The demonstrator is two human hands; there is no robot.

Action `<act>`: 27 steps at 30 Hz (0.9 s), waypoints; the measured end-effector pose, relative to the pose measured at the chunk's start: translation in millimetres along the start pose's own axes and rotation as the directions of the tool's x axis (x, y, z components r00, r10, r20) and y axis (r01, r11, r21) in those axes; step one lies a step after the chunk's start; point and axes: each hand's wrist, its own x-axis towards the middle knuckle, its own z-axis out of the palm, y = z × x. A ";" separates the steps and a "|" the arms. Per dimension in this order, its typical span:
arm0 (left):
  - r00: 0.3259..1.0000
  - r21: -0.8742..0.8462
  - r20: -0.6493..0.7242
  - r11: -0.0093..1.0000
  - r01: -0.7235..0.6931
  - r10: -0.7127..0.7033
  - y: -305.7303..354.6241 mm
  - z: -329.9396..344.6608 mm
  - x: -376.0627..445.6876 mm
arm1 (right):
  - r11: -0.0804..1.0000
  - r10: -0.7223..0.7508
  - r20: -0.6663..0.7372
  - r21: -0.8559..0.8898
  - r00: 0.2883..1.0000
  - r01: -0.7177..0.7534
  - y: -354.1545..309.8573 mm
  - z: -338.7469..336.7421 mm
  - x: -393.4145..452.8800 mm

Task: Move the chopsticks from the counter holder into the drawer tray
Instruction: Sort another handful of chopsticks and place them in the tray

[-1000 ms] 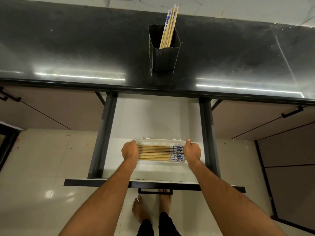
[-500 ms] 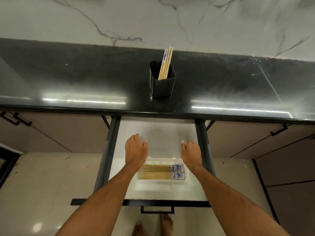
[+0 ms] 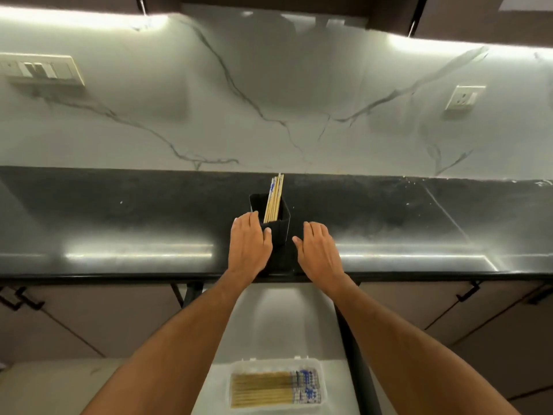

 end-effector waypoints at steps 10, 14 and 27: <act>1.000 0.090 -0.008 0.996 -0.011 0.012 12.5 29.3 94.1 | 0.990 -0.123 -0.129 0.047 0.984 0.130 5.4 -0.3 113.3; 1.000 0.090 0.009 0.996 0.029 -0.030 4.2 46.6 114.2 | 0.982 -0.126 -0.063 0.137 0.990 0.133 2.9 9.6 139.5; 0.908 -0.206 0.275 0.903 0.377 -0.316 -25.0 110.4 175.0 | 0.906 0.054 0.096 0.415 0.994 -0.089 -13.5 79.1 194.0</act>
